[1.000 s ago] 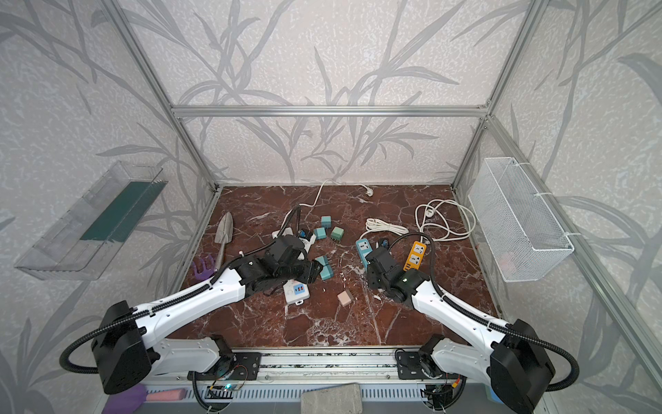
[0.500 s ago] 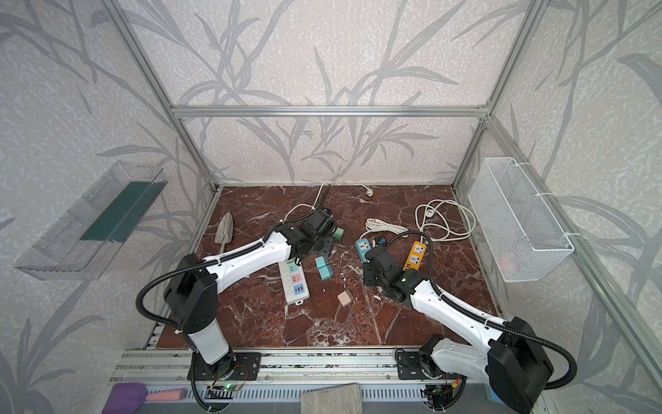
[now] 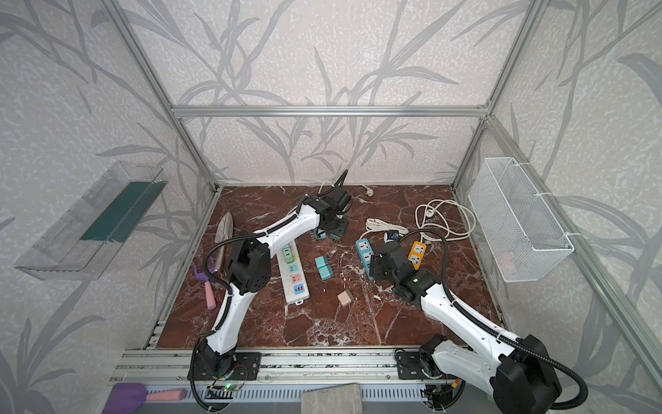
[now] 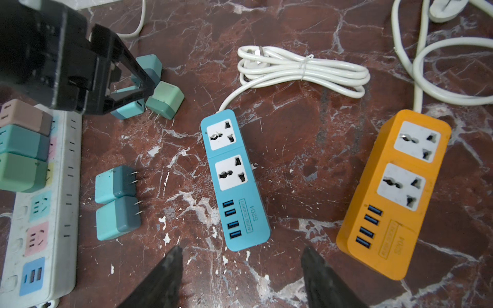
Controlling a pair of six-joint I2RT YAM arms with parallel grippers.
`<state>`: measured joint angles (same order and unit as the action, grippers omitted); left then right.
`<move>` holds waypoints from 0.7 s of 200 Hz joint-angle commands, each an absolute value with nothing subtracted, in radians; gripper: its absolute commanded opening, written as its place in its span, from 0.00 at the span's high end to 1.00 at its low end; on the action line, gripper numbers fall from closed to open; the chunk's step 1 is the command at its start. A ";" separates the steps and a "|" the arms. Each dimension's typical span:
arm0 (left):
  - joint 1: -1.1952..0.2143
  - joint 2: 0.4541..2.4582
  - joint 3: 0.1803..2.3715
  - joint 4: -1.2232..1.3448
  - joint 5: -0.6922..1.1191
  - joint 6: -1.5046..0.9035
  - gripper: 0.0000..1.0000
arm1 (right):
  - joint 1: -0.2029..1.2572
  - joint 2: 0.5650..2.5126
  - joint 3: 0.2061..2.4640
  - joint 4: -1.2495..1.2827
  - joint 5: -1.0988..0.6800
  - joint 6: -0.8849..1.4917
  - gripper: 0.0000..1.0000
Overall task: Insert plugs into power strip
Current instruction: Pick up the plug from the top-center of the table.
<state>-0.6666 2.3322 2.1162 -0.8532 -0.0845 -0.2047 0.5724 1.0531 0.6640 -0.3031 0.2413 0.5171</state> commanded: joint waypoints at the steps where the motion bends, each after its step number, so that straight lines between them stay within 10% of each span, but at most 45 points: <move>1: -0.667 2.375 2.189 -0.966 -0.088 -0.169 0.40 | 0.563 1.034 0.646 -0.284 0.214 0.491 0.28; 140: -0.642 2.511 2.217 -0.886 -0.095 -0.120 0.45 | 0.562 1.080 0.629 -0.225 0.167 0.485 0.26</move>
<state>-0.6464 2.4893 2.1891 -0.8936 -0.0998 -0.1745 0.5671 1.0672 0.6456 -0.2558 0.1734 0.4988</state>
